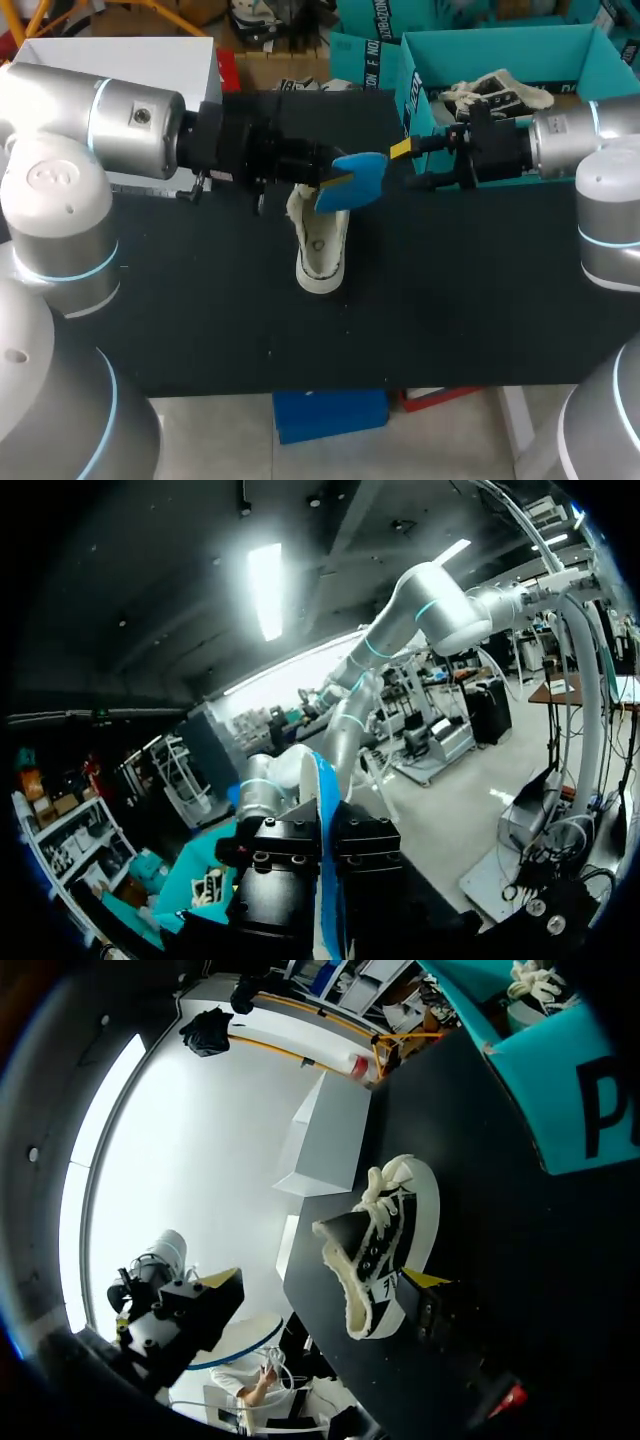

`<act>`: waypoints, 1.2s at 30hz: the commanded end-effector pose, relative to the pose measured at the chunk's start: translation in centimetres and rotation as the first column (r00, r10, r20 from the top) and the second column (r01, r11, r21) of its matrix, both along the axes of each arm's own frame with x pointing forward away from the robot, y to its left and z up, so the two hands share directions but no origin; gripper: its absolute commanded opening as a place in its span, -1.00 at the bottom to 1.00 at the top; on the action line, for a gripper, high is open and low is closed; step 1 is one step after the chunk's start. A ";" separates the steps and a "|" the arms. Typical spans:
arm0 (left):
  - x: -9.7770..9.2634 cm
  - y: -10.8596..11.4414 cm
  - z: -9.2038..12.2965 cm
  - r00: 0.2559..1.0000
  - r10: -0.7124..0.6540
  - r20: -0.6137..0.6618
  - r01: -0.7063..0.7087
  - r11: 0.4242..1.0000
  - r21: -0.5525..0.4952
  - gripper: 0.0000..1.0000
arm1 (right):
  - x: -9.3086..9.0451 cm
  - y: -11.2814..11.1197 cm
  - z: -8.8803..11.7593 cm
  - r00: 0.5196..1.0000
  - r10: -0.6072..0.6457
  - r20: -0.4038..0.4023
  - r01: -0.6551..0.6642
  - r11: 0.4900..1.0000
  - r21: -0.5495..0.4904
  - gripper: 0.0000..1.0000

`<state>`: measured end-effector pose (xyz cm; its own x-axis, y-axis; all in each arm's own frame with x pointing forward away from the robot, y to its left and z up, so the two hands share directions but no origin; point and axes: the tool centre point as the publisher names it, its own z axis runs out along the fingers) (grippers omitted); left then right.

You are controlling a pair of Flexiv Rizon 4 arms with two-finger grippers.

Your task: Take the shoe out of the shoebox, open the shoe tongue, remove and reinsert the insole, then place the shoe into the shoebox

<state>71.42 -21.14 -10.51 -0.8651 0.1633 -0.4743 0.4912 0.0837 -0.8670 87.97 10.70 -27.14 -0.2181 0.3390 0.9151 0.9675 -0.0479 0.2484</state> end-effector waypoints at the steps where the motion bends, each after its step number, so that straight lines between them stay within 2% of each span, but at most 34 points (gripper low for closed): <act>1: -0.3 1.1 -2.0 0.899 -0.092 0.427 0.010 0.982 0.190 -1.00 | 0.0 0.2 -0.1 1.000 -0.003 0.000 0.003 1.000 0.001 1.00; 5: 0.1 1.7 -4.1 0.858 -0.135 0.495 0.005 0.967 0.256 -1.00 | 0.0 0.2 -0.1 1.000 -0.003 0.000 0.003 1.000 0.001 1.00; 9: 0.3 1.8 -5.7 0.886 -0.137 0.444 0.021 0.966 0.257 -1.00 | 0.0 0.2 -0.1 1.000 -0.003 0.000 0.003 1.000 0.001 1.00; 27: 0.3 1.8 -5.7 0.886 -0.137 0.444 0.021 0.966 0.257 -1.00 | 0.0 0.2 -0.1 1.000 -0.003 0.000 0.003 1.000 0.001 1.00; 28: -0.2 1.5 -5.6 0.861 -0.150 0.486 0.014 0.963 0.271 -1.00 | 0.0 0.2 -0.1 1.000 -0.003 0.000 0.003 1.000 0.001 1.00; 29: -1.6 0.9 -5.4 0.806 -0.191 0.561 0.006 0.949 0.314 -1.00 | 0.0 0.2 -0.1 1.000 -0.003 0.000 0.003 1.000 0.001 1.00; 30: -2.5 0.5 -5.5 0.783 -0.200 0.589 0.013 0.952 0.305 -1.00 | 0.0 0.2 -0.1 1.000 -0.003 0.000 0.003 1.000 0.001 1.00; 32: -4.3 0.2 -6.3 0.757 -0.208 0.620 -0.016 0.942 0.336 -1.00 | 0.0 0.2 -0.1 1.000 -0.003 0.000 0.003 1.000 0.001 1.00; 36: -6.8 0.3 -8.4 0.750 -0.139 0.647 -0.088 0.948 0.305 -1.00 | 0.0 0.2 -0.1 1.000 -0.003 0.000 0.003 1.000 0.001 1.00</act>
<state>67.88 -21.26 -17.34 -0.3592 0.4749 -0.8034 0.9332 0.1748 -0.3139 88.00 10.74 -27.17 -0.2183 0.3390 0.9151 0.9673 -0.0487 0.2488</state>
